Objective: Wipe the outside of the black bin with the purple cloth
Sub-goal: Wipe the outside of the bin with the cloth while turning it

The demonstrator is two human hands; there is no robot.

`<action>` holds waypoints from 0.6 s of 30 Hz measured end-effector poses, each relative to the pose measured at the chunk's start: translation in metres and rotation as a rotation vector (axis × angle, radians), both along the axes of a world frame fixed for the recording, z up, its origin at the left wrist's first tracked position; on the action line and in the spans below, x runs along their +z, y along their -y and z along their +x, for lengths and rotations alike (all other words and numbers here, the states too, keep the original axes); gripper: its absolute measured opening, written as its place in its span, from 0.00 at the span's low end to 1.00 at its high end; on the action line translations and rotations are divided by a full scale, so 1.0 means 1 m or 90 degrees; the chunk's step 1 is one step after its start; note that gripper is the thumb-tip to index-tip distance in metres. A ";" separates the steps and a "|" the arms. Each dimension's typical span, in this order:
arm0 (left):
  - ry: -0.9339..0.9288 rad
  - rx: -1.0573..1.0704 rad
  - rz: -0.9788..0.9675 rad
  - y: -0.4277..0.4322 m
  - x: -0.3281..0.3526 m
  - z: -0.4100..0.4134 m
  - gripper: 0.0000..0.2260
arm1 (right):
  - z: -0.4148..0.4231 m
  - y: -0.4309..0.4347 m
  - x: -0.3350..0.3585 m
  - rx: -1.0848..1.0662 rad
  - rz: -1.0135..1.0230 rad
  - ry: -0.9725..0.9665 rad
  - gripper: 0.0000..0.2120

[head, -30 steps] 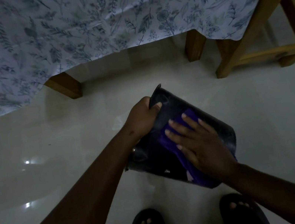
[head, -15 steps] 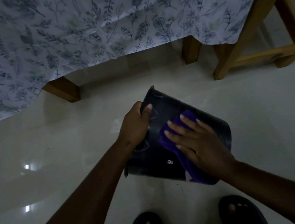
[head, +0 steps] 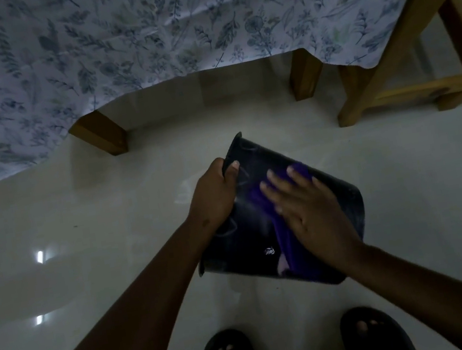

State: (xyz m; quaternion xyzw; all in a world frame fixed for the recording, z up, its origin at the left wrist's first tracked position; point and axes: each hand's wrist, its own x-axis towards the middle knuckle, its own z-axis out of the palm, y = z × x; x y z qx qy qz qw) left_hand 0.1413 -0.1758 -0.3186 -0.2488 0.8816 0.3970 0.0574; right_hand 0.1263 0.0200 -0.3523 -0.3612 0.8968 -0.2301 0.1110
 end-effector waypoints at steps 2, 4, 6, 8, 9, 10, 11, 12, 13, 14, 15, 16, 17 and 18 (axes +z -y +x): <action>0.007 0.003 0.006 0.000 0.001 -0.001 0.12 | -0.008 0.007 0.004 -0.079 -0.013 0.053 0.22; 0.010 0.005 0.002 0.001 -0.001 0.002 0.13 | 0.008 0.002 0.001 -0.019 0.019 -0.025 0.24; 0.009 0.002 -0.003 0.002 -0.003 0.006 0.13 | 0.035 -0.012 -0.006 0.114 0.059 -0.110 0.30; 0.006 0.002 0.009 0.003 -0.004 0.004 0.14 | 0.051 -0.027 -0.014 0.215 0.077 -0.143 0.33; 0.003 0.003 0.013 0.002 -0.004 0.002 0.13 | 0.050 -0.032 -0.016 0.229 0.063 -0.155 0.31; -0.001 0.003 0.014 0.002 -0.003 0.001 0.13 | 0.043 -0.032 -0.016 0.226 0.044 -0.152 0.29; -0.006 0.003 0.012 0.002 -0.002 -0.002 0.13 | 0.035 -0.028 -0.013 0.205 0.031 -0.136 0.28; -0.011 0.003 0.009 0.002 -0.002 -0.003 0.14 | 0.026 -0.022 -0.008 0.162 0.023 -0.112 0.26; -0.014 0.002 0.005 0.001 -0.001 -0.004 0.14 | 0.017 -0.015 -0.004 0.111 0.014 -0.080 0.24; -0.013 0.000 0.003 0.000 -0.001 -0.004 0.14 | 0.008 -0.007 0.000 0.059 0.000 -0.049 0.23; -0.010 -0.003 0.001 0.000 -0.001 -0.004 0.14 | 0.002 -0.002 0.004 0.013 -0.011 -0.026 0.22; -0.006 -0.002 -0.002 0.000 -0.001 -0.004 0.15 | 0.001 0.002 0.005 -0.015 -0.009 -0.017 0.22; 0.001 0.000 -0.005 0.001 -0.002 -0.004 0.15 | 0.005 0.004 0.005 -0.021 0.008 -0.029 0.23; 0.009 0.005 -0.004 0.002 -0.002 -0.006 0.16 | 0.014 0.002 0.002 0.000 0.033 -0.056 0.25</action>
